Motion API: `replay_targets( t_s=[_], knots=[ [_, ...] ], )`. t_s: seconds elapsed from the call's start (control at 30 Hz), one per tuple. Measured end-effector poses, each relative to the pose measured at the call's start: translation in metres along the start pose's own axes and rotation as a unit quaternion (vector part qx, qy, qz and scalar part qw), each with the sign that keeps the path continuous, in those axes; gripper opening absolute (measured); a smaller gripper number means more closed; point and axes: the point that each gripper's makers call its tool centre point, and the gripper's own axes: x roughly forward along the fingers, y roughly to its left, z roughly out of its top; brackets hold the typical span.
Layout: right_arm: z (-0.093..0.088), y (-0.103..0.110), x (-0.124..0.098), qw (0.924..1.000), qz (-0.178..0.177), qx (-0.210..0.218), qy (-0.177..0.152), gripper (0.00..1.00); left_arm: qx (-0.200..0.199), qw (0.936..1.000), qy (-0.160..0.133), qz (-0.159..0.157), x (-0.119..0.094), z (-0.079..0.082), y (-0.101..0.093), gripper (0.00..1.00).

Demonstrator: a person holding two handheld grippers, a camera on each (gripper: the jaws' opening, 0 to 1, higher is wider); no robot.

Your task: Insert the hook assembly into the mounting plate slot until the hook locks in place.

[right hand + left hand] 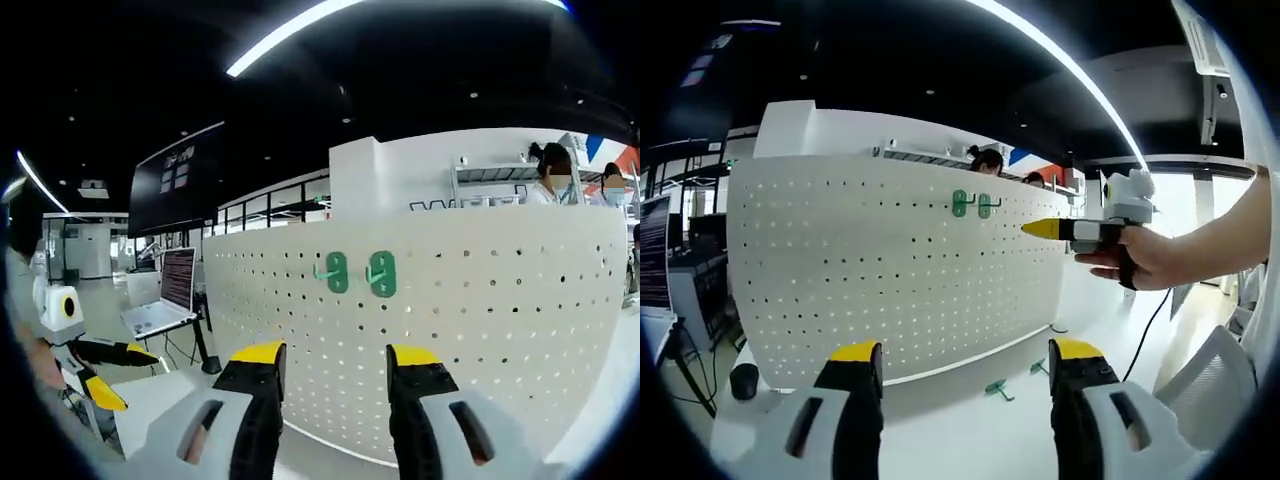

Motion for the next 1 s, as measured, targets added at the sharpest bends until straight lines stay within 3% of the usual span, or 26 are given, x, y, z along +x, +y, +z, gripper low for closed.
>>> replay_targets(
  t_s=[0.3, 1.0],
  knots=[
    [-0.013, 0.006, -0.02, 0.9999, 0.006, -0.007, 0.01, 0.42, 0.002, 1.0, -0.004, -0.002, 0.0, 0.003, 0.0, 0.7],
    [-0.025, 0.01, -0.064, 0.9999, 0.009, -0.001, 0.008, 0.49, -0.001, 0.9998, -0.015, -0.012, -0.002, 0.009, -0.007, 0.7]
  ],
)
